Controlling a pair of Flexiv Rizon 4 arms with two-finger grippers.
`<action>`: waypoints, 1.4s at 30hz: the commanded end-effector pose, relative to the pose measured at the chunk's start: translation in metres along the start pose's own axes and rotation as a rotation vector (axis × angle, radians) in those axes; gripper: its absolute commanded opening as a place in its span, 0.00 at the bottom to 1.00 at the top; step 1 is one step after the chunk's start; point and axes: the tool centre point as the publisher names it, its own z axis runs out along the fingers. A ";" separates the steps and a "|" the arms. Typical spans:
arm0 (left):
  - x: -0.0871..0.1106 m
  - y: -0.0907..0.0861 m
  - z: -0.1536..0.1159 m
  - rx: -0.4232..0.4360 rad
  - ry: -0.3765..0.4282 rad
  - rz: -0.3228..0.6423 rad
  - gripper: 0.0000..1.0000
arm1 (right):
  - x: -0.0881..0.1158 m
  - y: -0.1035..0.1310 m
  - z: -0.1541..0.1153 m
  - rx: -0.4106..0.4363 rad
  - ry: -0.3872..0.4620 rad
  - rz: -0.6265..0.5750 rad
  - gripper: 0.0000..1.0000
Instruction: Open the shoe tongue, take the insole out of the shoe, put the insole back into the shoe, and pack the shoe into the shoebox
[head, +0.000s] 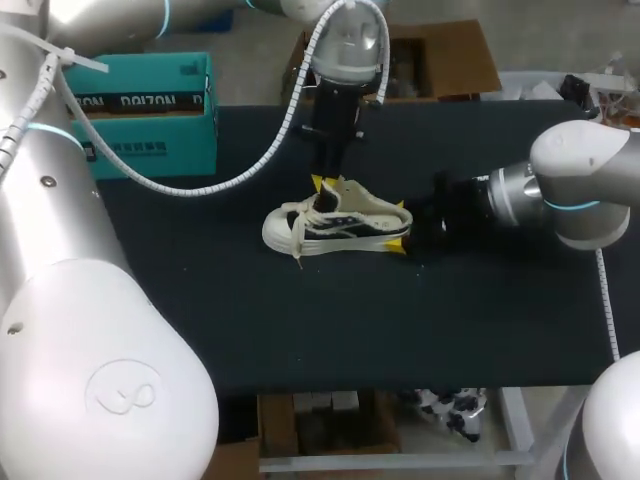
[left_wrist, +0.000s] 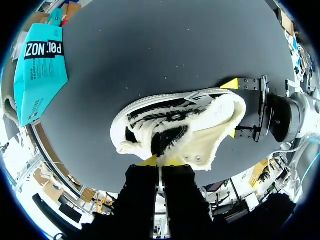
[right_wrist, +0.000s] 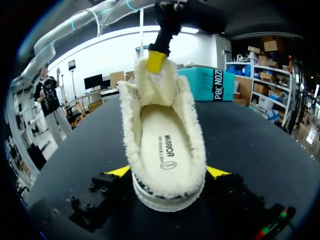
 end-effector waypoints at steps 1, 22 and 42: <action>-0.029 0.015 0.011 0.126 0.158 -0.016 0.00 | -0.002 -0.003 0.002 -0.005 0.002 -0.001 0.00; -0.069 0.035 0.020 0.180 0.299 0.007 0.76 | -0.002 -0.003 0.002 -0.005 0.002 -0.001 0.00; -0.049 0.041 -0.073 0.176 0.005 1.661 0.00 | -0.002 -0.003 0.002 -0.005 0.002 -0.001 0.00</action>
